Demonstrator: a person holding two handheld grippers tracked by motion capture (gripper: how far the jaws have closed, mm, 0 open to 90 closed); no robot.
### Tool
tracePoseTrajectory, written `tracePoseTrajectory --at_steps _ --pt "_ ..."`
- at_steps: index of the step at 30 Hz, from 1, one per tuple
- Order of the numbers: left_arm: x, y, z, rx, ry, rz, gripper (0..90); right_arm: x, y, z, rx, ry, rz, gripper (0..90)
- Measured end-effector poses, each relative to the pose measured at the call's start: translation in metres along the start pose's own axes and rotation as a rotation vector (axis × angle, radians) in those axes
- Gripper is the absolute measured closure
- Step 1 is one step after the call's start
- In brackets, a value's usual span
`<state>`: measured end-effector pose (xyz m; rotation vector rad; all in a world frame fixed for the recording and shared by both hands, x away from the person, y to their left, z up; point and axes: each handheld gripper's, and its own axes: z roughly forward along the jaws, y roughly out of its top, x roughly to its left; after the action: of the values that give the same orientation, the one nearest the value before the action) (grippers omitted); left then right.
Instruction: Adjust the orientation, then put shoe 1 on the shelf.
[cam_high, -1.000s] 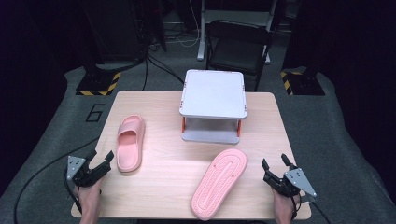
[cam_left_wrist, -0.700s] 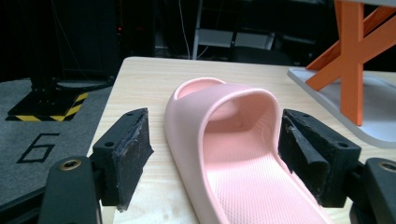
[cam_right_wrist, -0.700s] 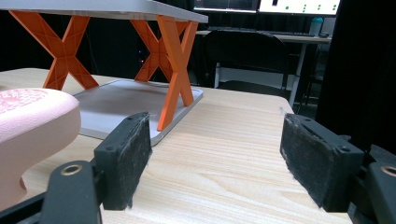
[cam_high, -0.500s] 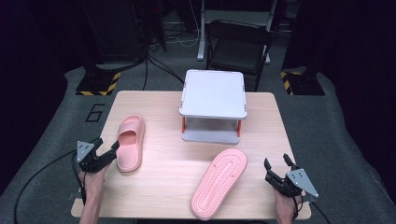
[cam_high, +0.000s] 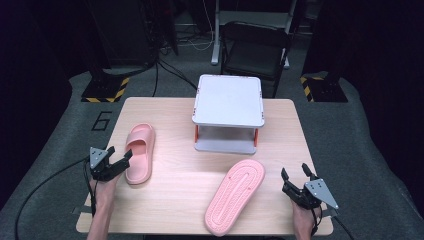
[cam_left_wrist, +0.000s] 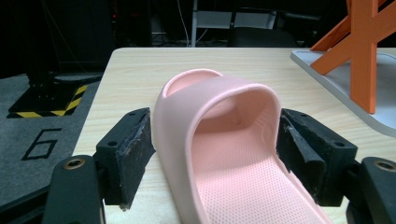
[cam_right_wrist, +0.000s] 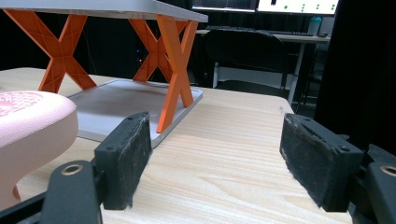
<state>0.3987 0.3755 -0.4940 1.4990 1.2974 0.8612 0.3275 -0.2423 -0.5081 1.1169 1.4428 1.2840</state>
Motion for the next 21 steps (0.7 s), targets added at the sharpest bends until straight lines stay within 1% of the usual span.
tracePoseTrajectory --at_steps 2,3,4,5,8,10,12,13,14,15,16,17,18,19,20,21 --pt "-0.001 0.000 0.002 0.005 0.001 0.006 26.8 0.000 0.001 0.001 -0.001 -0.001 0.000 24.3" --pt "-0.001 -0.002 0.004 0.025 0.004 0.008 26.8 0.001 0.002 0.001 -0.010 -0.003 0.014 24.3" --pt "-0.001 -0.002 0.004 0.025 0.004 0.008 26.8 0.001 0.002 0.001 -0.010 -0.003 0.014 24.3" --pt "0.000 -0.003 0.007 0.037 0.012 0.013 26.7 0.001 0.002 0.002 -0.010 -0.001 0.017 24.3" --pt "0.004 -0.005 0.014 0.057 0.030 0.002 26.7 0.001 0.002 0.003 -0.008 0.002 0.008 24.3" --pt "0.007 -0.006 0.021 0.094 0.035 0.004 27.4 0.001 0.003 0.003 -0.010 0.002 0.008 24.4" --pt "0.007 -0.007 0.027 0.112 0.032 0.004 27.8 0.001 0.003 0.003 -0.016 0.000 0.016 24.3" --pt "0.007 -0.007 0.031 0.140 0.023 0.015 28.0 0.001 0.003 0.003 -0.016 0.000 0.019 24.3" --pt "0.007 -0.007 0.033 0.155 0.026 0.030 28.4 0.001 0.003 0.005 -0.012 -0.001 0.024 24.3" --pt "0.006 -0.007 0.036 0.159 0.026 0.027 29.7 0.001 0.003 0.005 -0.011 0.001 0.018 24.4" --pt "0.007 -0.008 0.039 0.160 0.022 0.033 29.7 0.001 0.003 0.005 -0.011 0.001 0.018 24.4" --pt "0.008 -0.010 0.042 0.174 0.022 0.024 31.2 0.001 0.003 0.005 -0.008 0.005 0.013 24.4" --pt "0.008 -0.012 0.044 0.187 0.035 0.014 31.9 0.001 0.004 0.005 -0.009 0.002 0.011 24.4" --pt "0.010 -0.014 0.045 0.201 0.048 0.016 34.0 0.001 0.004 0.003 -0.011 -0.008 0.000 24.4" --pt "0.010 -0.015 0.046 0.207 0.046 0.004 34.0 0.001 0.004 0.003 -0.011 -0.008 0.000 24.4" --pt "0.011 -0.015 0.047 0.206 0.043 0.012 37.3 0.000 0.005 0.001 -0.014 -0.014 -0.006 24.4"
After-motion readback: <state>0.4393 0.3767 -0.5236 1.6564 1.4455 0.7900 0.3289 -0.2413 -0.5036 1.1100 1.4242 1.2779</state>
